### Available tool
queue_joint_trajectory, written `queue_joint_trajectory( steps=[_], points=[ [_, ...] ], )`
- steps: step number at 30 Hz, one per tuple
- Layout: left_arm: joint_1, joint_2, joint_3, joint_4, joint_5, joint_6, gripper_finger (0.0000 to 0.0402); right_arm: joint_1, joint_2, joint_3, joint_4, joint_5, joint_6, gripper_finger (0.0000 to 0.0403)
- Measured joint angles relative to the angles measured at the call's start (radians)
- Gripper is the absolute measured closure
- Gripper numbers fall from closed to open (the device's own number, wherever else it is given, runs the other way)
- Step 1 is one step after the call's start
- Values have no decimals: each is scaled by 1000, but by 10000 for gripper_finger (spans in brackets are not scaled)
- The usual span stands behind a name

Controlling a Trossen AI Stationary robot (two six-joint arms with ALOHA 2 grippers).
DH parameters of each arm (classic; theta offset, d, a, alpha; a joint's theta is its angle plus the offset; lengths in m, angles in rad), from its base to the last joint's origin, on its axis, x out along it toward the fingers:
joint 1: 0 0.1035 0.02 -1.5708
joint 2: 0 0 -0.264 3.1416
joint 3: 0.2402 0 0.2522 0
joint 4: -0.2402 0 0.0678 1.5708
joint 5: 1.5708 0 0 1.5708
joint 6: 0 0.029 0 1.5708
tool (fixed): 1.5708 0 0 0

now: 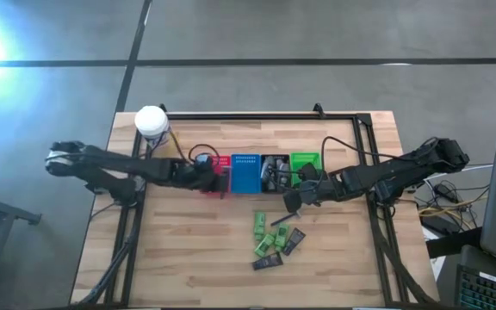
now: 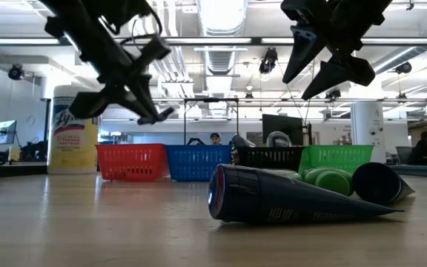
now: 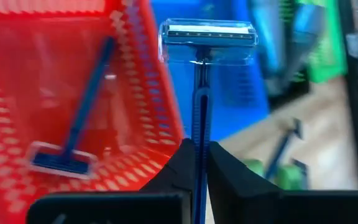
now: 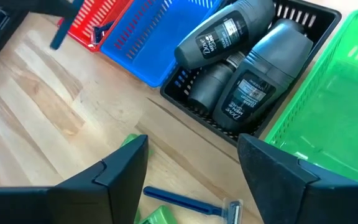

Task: Pick & Place Travel size toiletries
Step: Put the blue razor into the red bin

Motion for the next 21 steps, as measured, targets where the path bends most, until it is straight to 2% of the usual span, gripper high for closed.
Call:
queue_joint_trajectory(
  steps=[6, 11, 21],
  points=[
    [91, 16, -15, -114, -7, 51, 381, 3, 0, 0, 0, 1, 0, 143],
    [141, 16, -40, -103, -7, 57, 376, 5, 0, 0, 0, -2, 0, 134],
    [159, 19, -47, -105, 15, 105, 271, 5, 0, 0, 0, -31, -19, 114]
  ],
)
